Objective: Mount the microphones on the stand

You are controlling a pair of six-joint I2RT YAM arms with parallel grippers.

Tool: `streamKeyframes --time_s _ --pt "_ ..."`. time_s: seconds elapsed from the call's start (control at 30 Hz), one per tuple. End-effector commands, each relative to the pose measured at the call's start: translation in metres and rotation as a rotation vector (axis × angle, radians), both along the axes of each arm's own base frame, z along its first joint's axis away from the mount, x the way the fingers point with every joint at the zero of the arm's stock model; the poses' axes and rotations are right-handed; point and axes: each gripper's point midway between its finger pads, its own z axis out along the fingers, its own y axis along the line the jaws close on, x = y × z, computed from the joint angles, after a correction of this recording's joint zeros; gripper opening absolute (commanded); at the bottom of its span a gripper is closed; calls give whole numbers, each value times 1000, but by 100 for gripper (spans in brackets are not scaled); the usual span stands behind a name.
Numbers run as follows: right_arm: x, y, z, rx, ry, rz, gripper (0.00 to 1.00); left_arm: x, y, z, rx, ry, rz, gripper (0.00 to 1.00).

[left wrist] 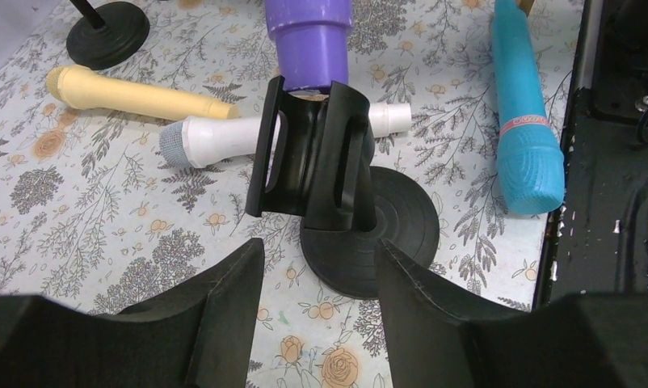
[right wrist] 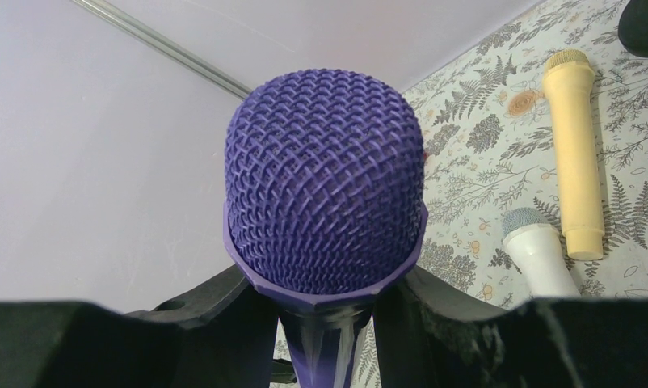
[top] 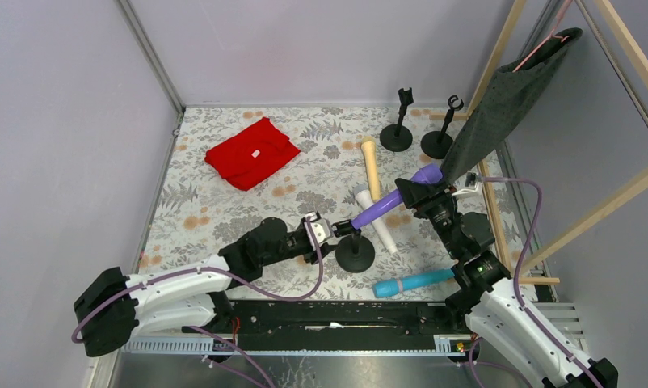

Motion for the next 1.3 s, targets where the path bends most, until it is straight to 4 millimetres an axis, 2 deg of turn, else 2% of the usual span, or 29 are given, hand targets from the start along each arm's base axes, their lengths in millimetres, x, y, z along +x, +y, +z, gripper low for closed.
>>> streamKeyframes --time_s 0.0,0.27,0.73,1.27 --pt "-2 1 18 61 -52 12 0 10 -12 30 -58 -77 -1 56" --pt "-2 6 28 76 -66 36 0 15 -17 39 -50 -108 -5 55" --pt "-10 13 39 115 -78 92 0 15 -18 40 -50 -103 -4 54" --pt "0 21 18 104 -41 92 0 12 -25 38 -52 -77 -31 51"
